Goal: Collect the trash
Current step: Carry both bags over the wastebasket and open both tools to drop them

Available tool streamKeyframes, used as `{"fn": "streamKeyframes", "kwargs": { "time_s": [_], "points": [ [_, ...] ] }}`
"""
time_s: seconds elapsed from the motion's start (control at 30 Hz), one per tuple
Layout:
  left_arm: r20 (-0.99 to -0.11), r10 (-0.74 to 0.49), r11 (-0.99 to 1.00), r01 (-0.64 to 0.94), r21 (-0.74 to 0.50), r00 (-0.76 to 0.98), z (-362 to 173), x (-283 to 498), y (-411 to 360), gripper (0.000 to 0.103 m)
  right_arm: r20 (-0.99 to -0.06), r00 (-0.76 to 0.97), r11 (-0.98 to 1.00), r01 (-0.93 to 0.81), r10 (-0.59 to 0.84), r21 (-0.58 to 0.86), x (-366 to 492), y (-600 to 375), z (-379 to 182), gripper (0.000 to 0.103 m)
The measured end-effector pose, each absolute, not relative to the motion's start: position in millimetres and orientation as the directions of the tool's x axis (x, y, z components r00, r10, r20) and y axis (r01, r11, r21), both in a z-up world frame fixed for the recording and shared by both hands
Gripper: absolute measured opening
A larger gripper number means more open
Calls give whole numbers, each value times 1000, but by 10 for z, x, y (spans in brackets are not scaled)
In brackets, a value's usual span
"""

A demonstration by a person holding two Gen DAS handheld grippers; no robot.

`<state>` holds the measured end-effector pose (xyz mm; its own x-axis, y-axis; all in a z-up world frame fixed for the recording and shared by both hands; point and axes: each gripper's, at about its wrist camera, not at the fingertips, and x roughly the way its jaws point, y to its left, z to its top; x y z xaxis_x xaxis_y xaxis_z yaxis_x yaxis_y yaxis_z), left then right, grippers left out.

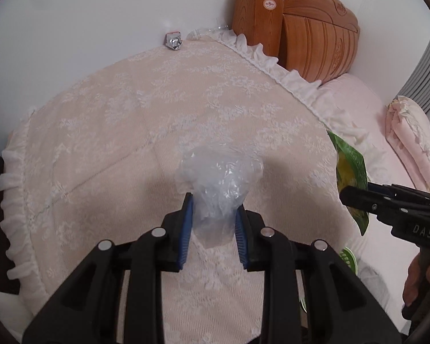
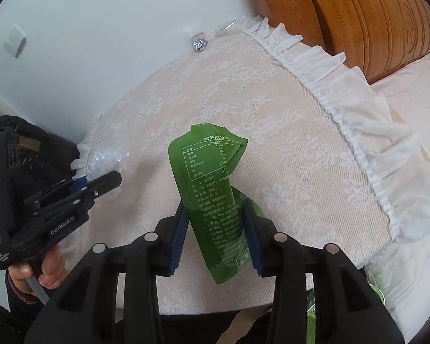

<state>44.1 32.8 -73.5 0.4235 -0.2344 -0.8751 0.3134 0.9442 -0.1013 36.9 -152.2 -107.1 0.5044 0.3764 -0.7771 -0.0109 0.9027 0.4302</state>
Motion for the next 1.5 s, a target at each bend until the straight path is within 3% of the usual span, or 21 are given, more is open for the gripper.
{"fn": "streamKeyframes", "kwargs": {
  "time_s": [0.4,0.87,1.1,1.33,1.37,1.43,1.5],
  "points": [
    [-866,-341,853,508,-122,365,-689,-139,-655,27,-771,556,908,66,310,413,-563,-1999,-1064,39],
    [-880,-455,527,837,-145,134,-841,-1201,-2361,27,-847,527,831,442,64,338,-2234,-3204,-1384,39],
    [-907,-420,363,909,-207,-39,-1118,-1726,-2869,27,-860,510,754,564,2,336,-2859,-3488,-1566,39],
    [-910,-410,289,938,-191,-59,-1125,-2064,-3036,27,-852,522,715,607,-31,346,-3187,-3717,-1663,39],
    [-911,-408,287,939,-191,-61,-1123,-2091,-3047,28,-851,524,710,611,-33,349,-3224,-3738,-1675,39],
    [-912,-405,289,939,-185,-55,-1111,-2125,-3055,44,-851,524,705,617,-38,349,-3273,-3750,-1677,39],
    [-910,-413,286,943,-168,-37,-1069,-2132,-3028,75,-851,523,701,622,-40,350,-3300,-3758,-1678,39]
  ]
}}
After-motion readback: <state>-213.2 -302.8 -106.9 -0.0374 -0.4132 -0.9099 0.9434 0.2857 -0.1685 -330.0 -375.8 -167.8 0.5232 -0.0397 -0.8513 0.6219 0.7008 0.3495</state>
